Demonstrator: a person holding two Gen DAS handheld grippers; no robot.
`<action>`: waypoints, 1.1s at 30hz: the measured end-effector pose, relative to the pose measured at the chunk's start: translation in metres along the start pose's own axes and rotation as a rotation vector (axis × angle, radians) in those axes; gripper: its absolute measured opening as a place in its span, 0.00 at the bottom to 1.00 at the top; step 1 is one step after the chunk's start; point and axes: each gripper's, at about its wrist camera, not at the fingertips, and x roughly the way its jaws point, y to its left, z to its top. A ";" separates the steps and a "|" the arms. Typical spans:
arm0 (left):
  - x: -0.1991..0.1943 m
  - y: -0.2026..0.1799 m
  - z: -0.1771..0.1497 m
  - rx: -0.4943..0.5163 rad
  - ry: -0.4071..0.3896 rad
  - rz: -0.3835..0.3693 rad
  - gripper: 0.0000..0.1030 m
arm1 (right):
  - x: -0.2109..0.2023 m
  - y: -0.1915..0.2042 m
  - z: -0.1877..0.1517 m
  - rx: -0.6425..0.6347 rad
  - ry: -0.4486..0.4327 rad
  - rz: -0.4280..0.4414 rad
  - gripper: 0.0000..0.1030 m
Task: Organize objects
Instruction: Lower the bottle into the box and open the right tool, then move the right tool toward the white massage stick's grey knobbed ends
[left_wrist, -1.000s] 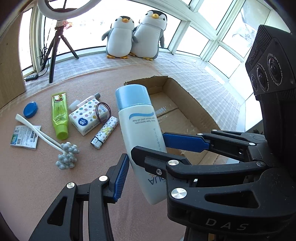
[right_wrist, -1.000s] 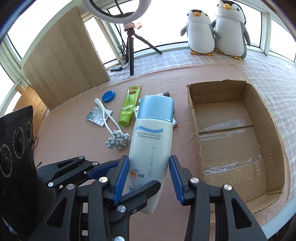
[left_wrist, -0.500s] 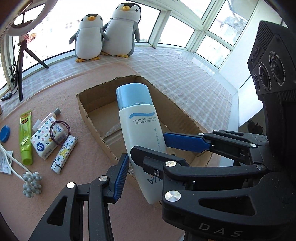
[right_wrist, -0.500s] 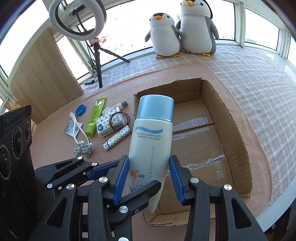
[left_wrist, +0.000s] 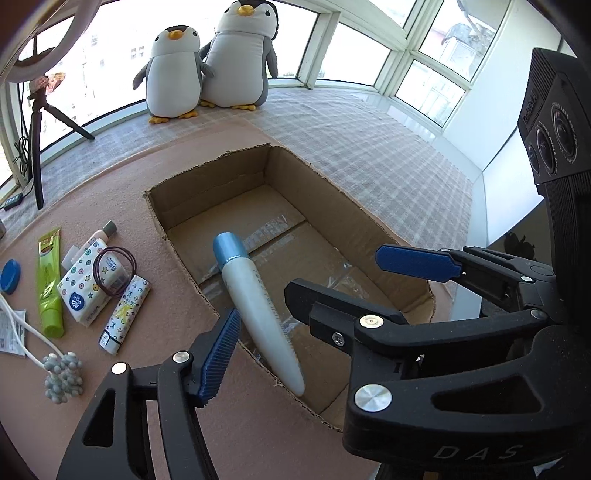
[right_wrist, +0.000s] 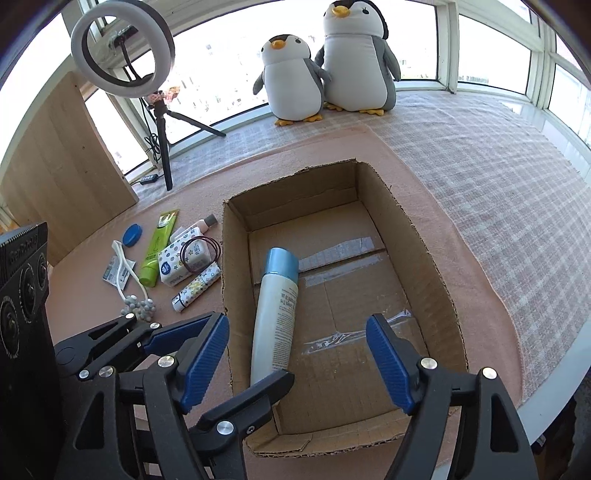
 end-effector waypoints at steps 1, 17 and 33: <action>-0.001 0.002 -0.001 -0.004 0.000 0.001 0.65 | 0.000 0.001 0.000 -0.001 0.000 -0.002 0.72; -0.048 0.056 -0.041 -0.099 -0.011 0.051 0.65 | -0.003 0.028 -0.010 0.017 -0.039 0.027 0.71; -0.114 0.176 -0.104 -0.298 -0.033 0.189 0.65 | 0.020 0.099 -0.018 -0.081 0.023 0.105 0.71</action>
